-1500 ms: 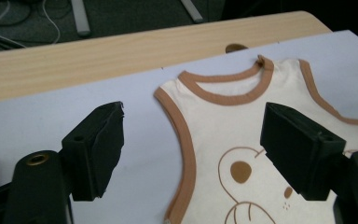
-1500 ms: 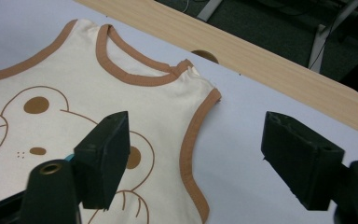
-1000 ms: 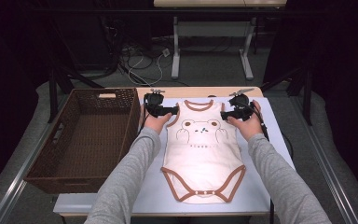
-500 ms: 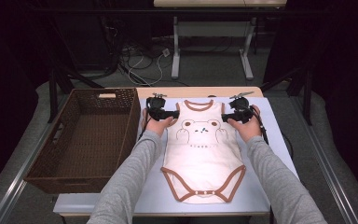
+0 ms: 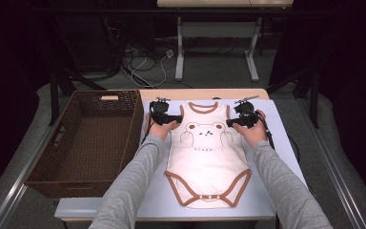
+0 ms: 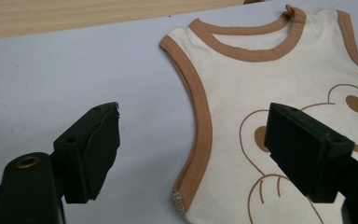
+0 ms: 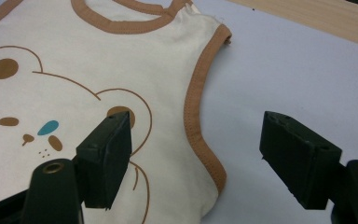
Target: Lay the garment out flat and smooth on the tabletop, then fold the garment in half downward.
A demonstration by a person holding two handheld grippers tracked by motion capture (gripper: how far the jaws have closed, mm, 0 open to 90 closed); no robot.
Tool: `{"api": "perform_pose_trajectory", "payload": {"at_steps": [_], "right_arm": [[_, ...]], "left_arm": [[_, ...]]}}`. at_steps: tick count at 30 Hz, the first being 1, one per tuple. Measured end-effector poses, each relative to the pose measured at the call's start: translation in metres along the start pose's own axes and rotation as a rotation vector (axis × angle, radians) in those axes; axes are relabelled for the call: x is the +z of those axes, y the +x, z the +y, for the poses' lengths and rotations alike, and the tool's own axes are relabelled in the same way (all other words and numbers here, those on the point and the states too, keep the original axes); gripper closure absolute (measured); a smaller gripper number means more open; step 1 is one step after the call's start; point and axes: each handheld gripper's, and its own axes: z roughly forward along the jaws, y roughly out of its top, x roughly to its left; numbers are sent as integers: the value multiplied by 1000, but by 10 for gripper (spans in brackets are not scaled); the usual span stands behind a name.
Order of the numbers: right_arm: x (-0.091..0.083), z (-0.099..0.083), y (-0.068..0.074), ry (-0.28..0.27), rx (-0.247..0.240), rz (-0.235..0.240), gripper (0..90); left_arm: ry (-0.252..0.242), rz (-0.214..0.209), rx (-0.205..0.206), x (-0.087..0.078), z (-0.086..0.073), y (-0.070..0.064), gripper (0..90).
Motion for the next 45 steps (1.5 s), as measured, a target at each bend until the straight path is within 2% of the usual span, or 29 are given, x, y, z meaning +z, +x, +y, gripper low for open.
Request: {"api": "perform_pose_trajectory", "payload": {"at_steps": [2, 8, 9, 15, 17, 21, 25, 29, 30, 32, 34, 39, 45], "right_arm": [[0, 0, 0, 5, 15, 5, 247], [1, -1, 1, -3, 20, -19, 231], [1, -2, 0, -9, -4, -11, 194], [4, -3, 3, -1, -12, -14, 193], [5, -4, 4, -6, -9, -7, 218], [6, -5, 3, -9, -5, -8, 274], [6, -5, 1, -9, 5, -7, 358], [5, -6, -2, -12, 3, 3, 424], [6, -6, -2, -10, 4, 3, 432], [5, -7, -3, -12, 0, 4, 441], [5, -7, -3, -19, 3, 3, 445], [3, -8, -3, -31, 11, -11, 446], [3, -9, -3, -21, 27, -3, 463]], "left_arm": [[5, 2, 11, 1, 0, 0, 201], [9, 6, 19, 2, -1, -1, 245], [7, 6, 18, 2, 0, -1, 246], [27, 3, 15, 3, -1, 0, 266], [37, 1, 23, 4, -2, 1, 282], [51, -11, 12, 6, -3, -1, 331], [79, 11, 11, 5, -3, -1, 393], [111, 46, 14, 4, -3, 3, 393], [121, 59, 13, 4, -3, 4, 397], [154, 62, -25, 4, -4, 6, 430], [180, 79, -44, 5, -6, 7, 441], [181, 72, -46, 10, -9, 7, 463], [187, 61, -59, 13, -11, 5, 559]]}}
